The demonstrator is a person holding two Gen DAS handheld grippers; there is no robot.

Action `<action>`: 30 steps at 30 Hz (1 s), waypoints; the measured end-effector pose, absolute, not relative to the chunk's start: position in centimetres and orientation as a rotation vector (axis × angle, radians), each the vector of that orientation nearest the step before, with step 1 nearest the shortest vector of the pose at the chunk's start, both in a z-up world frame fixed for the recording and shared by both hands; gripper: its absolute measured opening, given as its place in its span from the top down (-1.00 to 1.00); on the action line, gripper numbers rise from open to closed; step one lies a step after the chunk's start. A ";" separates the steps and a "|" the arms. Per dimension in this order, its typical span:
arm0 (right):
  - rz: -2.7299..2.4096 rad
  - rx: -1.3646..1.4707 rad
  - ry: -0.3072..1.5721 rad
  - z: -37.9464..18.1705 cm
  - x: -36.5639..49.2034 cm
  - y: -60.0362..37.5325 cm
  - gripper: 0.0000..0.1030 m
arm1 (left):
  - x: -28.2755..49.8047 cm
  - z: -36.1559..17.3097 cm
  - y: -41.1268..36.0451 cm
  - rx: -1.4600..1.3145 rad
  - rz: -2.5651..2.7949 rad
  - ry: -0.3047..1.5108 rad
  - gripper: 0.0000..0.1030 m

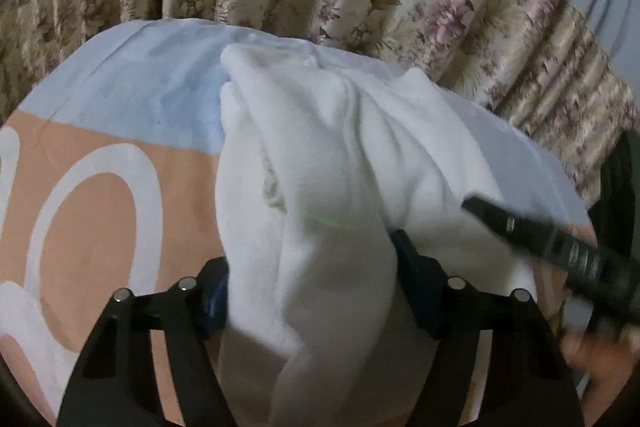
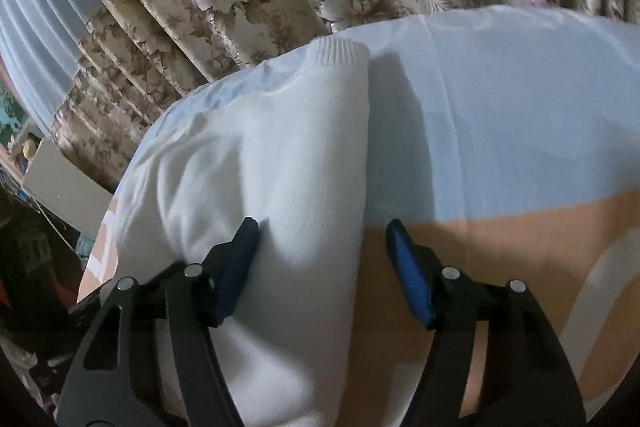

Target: Fold small clothes

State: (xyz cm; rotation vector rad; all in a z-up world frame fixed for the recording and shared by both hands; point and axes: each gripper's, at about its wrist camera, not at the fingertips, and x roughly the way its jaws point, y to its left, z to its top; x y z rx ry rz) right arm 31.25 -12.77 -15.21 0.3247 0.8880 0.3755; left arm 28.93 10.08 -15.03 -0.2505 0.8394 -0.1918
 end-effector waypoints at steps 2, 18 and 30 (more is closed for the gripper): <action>0.366 0.300 0.862 -15.3 30.7 -12.3 -0.25 | 29.1 -15.1 10.1 -0.287 -0.220 0.831 -0.02; 0.367 0.266 0.745 -11.8 28.4 -13.9 0.40 | 26.7 -12.7 5.2 -0.255 -0.275 0.795 0.32; 0.114 0.128 0.657 -9.0 21.5 -34.0 0.40 | 23.5 -11.9 -17.0 -0.168 -0.457 0.787 0.28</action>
